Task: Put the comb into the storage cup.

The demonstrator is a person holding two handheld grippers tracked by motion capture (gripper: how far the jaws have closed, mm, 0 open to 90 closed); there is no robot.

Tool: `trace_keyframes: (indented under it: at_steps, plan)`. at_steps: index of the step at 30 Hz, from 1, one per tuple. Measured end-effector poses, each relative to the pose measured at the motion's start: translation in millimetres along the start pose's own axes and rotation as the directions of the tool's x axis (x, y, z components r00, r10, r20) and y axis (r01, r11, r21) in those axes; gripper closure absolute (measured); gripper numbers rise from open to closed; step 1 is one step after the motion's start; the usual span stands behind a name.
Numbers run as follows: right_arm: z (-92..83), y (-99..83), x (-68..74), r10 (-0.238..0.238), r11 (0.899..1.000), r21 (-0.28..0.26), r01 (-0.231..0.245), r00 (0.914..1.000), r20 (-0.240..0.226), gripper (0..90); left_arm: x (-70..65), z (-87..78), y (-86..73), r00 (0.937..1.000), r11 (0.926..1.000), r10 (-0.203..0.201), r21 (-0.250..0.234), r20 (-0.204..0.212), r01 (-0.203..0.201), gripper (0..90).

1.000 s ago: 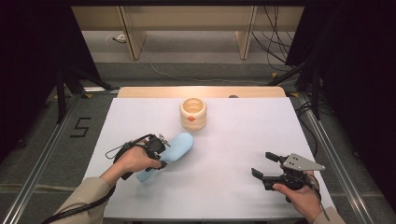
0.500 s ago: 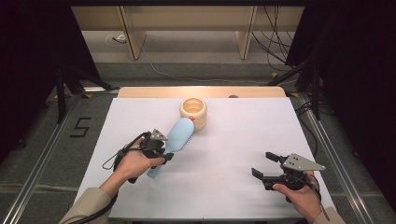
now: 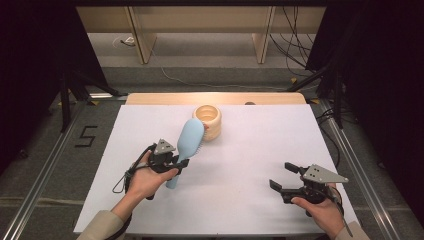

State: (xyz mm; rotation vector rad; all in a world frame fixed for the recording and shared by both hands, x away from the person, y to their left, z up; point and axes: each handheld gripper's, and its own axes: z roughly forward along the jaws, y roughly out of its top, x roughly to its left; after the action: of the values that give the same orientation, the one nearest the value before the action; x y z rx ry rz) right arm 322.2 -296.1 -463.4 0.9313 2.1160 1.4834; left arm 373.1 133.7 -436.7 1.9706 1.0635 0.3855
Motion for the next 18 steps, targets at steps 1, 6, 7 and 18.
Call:
trace_keyframes:
  at_steps: [1, 6, 7, 18]
  plan:
    - [0.1, 0.0, 0.0, 0.0, 1.0, -0.001, 0.0, 1.0, 0.001, 15.4, -0.5, 0.0, -0.4, 1.0, 0.9999, -0.002, -0.012, -0.005, 0.002, 69.6]
    - [0.2, 0.1, 0.3, -0.003, 1.0, -0.006, 0.003, 1.0, 0.004, 15.3, -2.8, 0.2, -2.3, 0.9998, 0.9983, -0.016, -0.056, -0.01, 0.015, 69.6]
    - [0.2, 0.1, 0.3, -0.006, 1.0, -0.005, 0.006, 1.0, 0.005, 15.2, -3.7, 0.5, -3.1, 0.9998, 0.9977, -0.02, -0.065, -0.01, 0.019, 69.6]
    - [1.5, 0.2, 0.4, -0.008, 1.0, -0.01, 0.008, 0.9999, 0.008, 14.7, -9.8, 1.9, -2.3, 0.9995, 0.9947, -0.03, -0.098, 0.0, 0.03, 69.6]
